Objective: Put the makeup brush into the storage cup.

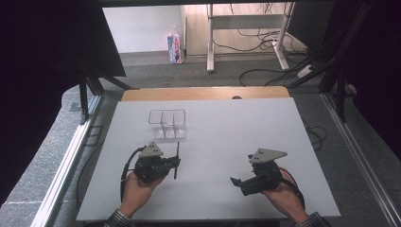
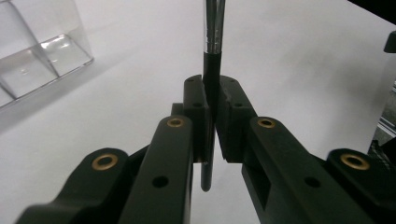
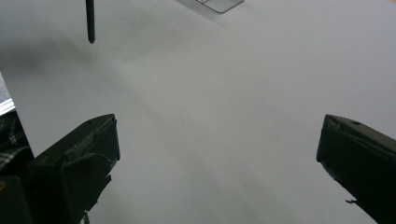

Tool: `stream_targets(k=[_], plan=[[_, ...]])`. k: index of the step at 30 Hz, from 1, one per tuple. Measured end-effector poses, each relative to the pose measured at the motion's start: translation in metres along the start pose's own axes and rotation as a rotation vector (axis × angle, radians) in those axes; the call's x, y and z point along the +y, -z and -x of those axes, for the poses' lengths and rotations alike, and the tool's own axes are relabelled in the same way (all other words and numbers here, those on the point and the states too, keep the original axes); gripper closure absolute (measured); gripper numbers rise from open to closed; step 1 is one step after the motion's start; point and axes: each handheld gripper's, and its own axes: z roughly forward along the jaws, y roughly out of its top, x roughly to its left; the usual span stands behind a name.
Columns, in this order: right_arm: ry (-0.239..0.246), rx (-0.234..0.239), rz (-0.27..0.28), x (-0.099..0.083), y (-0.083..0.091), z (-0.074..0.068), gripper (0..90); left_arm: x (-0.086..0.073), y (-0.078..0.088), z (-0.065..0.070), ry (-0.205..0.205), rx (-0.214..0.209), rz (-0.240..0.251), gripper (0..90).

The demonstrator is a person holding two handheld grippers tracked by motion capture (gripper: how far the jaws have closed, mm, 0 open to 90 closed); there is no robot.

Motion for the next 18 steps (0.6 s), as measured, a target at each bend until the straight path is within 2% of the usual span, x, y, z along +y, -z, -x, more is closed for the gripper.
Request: stream_targets(k=[4, 9, 18], plan=[[0.000, -0.023, -0.008, -0.004, 0.004, 0.003, 0.0, 0.001, 0.001, -0.004, 0.010, 0.012, 0.004, 84.0], [-0.008, -0.068, -0.022, -0.012, 0.009, 0.009, 0.0, 0.003, 0.006, -0.010, 0.005, 0.023, 0.021, 84.0], [-0.034, -0.132, -0.032, -0.027, 0.021, 0.019, 0.0, 0.003, 0.008, -0.022, 0.029, 0.039, 0.035, 84.0]])
